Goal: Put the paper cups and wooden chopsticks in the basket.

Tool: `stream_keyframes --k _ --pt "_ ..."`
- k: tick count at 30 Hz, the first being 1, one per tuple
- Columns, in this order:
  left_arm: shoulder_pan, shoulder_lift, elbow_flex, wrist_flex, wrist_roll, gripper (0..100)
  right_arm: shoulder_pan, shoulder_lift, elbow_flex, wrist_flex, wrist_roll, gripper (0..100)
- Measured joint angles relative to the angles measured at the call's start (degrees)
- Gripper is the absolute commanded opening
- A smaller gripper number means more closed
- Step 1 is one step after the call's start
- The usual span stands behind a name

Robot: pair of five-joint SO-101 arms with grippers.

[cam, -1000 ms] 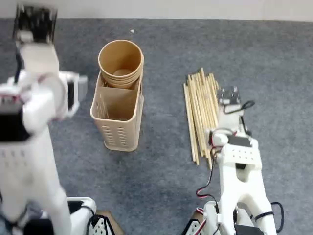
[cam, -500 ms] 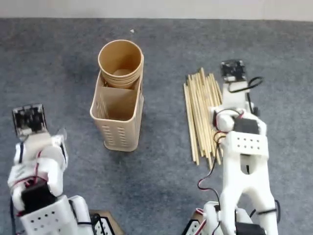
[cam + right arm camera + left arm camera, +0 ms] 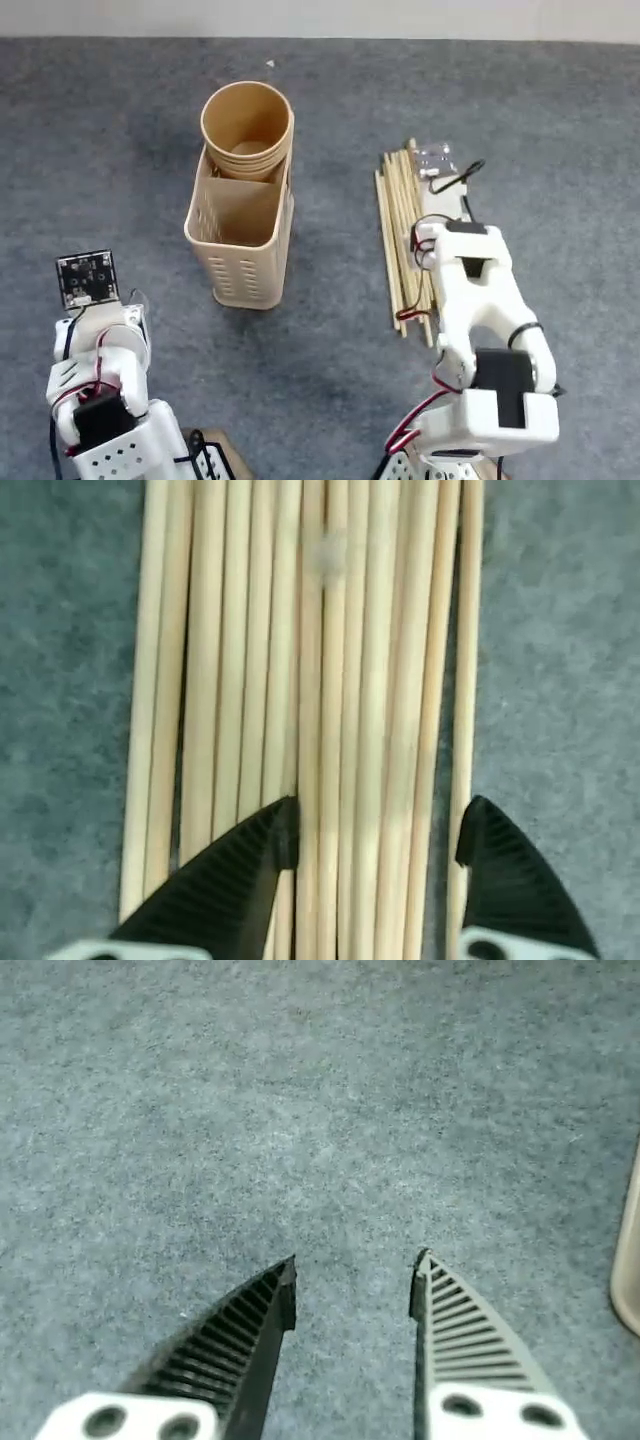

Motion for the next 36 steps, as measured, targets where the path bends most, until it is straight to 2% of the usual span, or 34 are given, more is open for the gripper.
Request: stream_keyframes --k 20,25,33,36 --pt "1.9 0.0 0.9 0.0 -0.1 21 0.0 2.0 -1.0 -4.7 0.4 24.4" --pt "2.1 0.0 0.9 0.0 -0.1 21 0.0 2.3 -1.1 -4.7 0.4 12.5" --pt "2.1 0.0 0.9 0.0 -0.1 21 0.0 2.3 -1.1 -4.7 0.4 10.8" --pt "2.1 0.0 0.9 0.0 -0.1 21 0.1 2.3 -1.4 -4.7 -0.2 3.6"
